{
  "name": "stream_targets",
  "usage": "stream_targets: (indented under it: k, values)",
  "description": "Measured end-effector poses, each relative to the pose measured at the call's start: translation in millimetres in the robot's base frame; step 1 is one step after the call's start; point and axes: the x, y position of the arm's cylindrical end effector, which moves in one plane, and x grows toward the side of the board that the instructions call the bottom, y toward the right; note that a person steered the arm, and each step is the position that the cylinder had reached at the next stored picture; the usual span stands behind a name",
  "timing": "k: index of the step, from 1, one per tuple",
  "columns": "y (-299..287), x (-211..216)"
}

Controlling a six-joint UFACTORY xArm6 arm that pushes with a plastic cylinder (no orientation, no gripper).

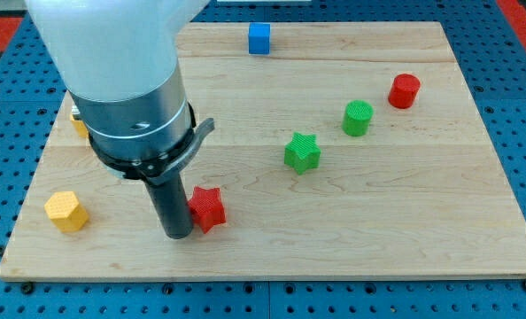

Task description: Put the yellow hexagon diagonally top left to the red star

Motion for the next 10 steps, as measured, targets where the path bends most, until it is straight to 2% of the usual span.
stream_targets:
  k: [1, 2, 3, 5, 7, 9, 10]
  values:
    - [-29, 45]
    - [-99, 51]
    - [-136, 20]
    - [-108, -21]
    - [-163, -15]
    - [-83, -53]
    - [-103, -50]
